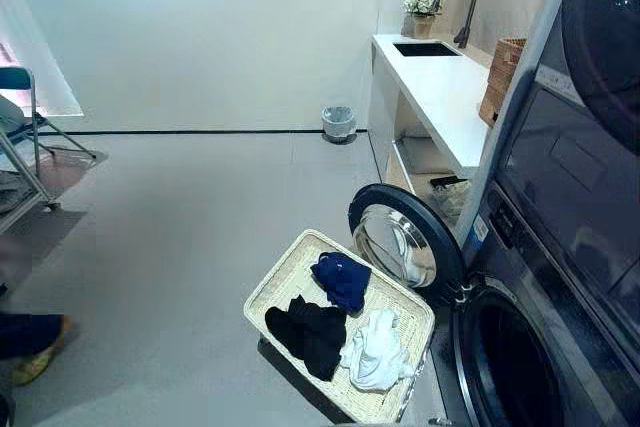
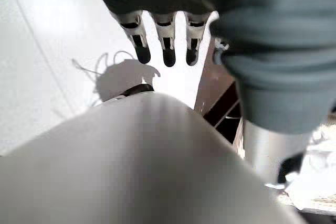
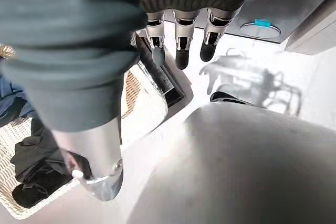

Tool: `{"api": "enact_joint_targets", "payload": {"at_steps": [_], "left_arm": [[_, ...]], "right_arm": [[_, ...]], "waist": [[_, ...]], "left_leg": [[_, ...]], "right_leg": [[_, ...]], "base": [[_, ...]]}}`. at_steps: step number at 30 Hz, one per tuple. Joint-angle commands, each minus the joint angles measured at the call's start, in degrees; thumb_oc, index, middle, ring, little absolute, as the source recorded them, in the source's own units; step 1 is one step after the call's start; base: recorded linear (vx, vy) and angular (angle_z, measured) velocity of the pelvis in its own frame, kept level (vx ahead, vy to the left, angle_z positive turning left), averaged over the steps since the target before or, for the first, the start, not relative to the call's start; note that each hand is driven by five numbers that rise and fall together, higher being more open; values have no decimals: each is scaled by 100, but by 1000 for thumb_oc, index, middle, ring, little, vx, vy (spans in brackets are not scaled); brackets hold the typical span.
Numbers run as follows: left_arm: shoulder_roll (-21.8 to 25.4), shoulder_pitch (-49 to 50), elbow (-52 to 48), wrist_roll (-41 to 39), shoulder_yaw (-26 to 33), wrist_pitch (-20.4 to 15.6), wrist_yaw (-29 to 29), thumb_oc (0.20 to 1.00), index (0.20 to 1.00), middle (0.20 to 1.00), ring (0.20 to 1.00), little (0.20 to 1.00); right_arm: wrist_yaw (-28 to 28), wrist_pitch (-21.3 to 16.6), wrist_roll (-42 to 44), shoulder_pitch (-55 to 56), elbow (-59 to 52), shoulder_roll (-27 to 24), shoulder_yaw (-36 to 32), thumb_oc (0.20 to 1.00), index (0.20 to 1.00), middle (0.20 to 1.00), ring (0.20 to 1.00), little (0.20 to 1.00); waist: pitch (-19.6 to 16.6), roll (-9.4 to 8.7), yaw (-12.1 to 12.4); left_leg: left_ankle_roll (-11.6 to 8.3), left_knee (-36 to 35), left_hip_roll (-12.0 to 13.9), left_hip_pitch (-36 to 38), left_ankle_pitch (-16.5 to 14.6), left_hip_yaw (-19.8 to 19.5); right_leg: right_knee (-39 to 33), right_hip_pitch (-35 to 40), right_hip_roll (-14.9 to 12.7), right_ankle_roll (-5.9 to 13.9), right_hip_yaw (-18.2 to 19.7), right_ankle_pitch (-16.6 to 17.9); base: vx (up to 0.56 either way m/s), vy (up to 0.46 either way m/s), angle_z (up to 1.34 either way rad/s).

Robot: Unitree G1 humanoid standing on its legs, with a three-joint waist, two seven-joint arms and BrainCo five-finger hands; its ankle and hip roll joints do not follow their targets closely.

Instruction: Put the clothes into the washing machine.

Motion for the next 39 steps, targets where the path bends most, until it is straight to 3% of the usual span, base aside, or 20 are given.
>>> {"api": "enact_joint_targets", "payload": {"at_steps": [1, 6, 9, 10, 14, 22, 26, 30, 36, 39], "left_arm": [[-271, -492, 358, -158, 73, -30, -17, 1000, 1000, 1000, 1000, 1000], [-254, -488, 337, -219, 131, -347, 628, 1000, 1000, 1000, 1000, 1000], [-238, -499, 312, -227, 239, -678, 1285, 1000, 1000, 1000, 1000, 1000], [-208, -504, 275, -114, 296, -838, 1751, 1000, 1000, 1000, 1000, 1000], [-161, -517, 223, -33, 373, -990, 2471, 1000, 1000, 1000, 1000, 1000], [-4, -747, 28, 751, 251, -1459, 3957, 1000, 1000, 1000, 1000, 1000], [133, -1072, -160, 1181, -73, -1392, 4710, 1000, 1000, 1000, 1000, 1000], [213, -1404, -222, 1329, -256, -1240, 5059, 1000, 1000, 1000, 1000, 1000], [325, -2131, -241, 1141, -431, -965, 5344, 1000, 1000, 1000, 1000, 1000], [439, -2678, -119, 1049, -445, -893, 5455, 1000, 1000, 1000, 1000, 1000]], "right_arm": [[-31, -88, -33, -534, 199, 124, 86, 1000, 1000, 1000, 1000, 1000], [-25, -103, -27, -510, 201, 110, 89, 1000, 1000, 1000, 1000, 1000], [-14, -115, -9, -514, 231, 100, 107, 1000, 1000, 1000, 1000, 1000], [-19, -121, 21, -511, 238, 89, 109, 1000, 1000, 1000, 1000, 1000], [-33, -148, 98, -485, 233, 70, 127, 1000, 1000, 1000, 1000, 1000], [-13, -197, 245, -516, 165, -71, 172, 1000, 1000, 1000, 1000, 1000], [-21, -243, 345, -665, 17, -220, 325, 1000, 1000, 1000, 1000, 1000], [23, -298, 418, -882, -78, -337, 436, 1000, 1000, 1000, 1000, 1000], [39, -356, 459, -1404, -268, -466, 659, 1000, 1000, 1000, 1000, 1000], [-72, -442, 611, -1733, -338, -466, 796, 1000, 1000, 1000, 1000, 1000]], "waist": [[285, -104, -19], [302, -101, -18], [315, -105, 7], [337, -107, 30], [374, -116, 53], [529, -83, -38], [759, -4, -150], [1032, 17, -227], [1633, -55, -337], [1994, -174, -432]], "left_leg": [[367, 46, -539, 199, -640, 470], [365, 46, -542, 198, -633, 451], [359, 46, -554, 195, -623, 417], [359, 46, -562, 187, -608, 393], [350, 46, -565, 161, -580, 376], [340, 81, -552, 6, -536, 476], [366, 153, -542, -240, -510, 549], [390, 381, -555, -550, -546, 584], [394, 1194, -632, -1389, -689, 638], [425, 1719, -659, -1890, -842, 703]], "right_leg": [[76, -1, 14, 413, 132, -205], [78, -5, 10, 413, 135, -200], [72, -1, 7, 409, 131, -198], [73, -4, 7, 404, 129, -193], [76, -23, 4, 397, 119, -184], [138, -228, -10, 393, 198, -161], [251, -574, -22, 395, 357, -130], [370, -909, -33, 383, 527, -95], [576, -1575, -72, 351, 850, 44], [749, -2057, -133, 360, 1005, 145]], "base": [[148, -33, 17], [7, 1, 0], [41, 8, 0], [46, 10, 0], [34, 5, 0], [56, 26, -1], [5, 73, -11], [-60, 85, -20], [-87, 73, -25], [-74, 51, -31]]}}
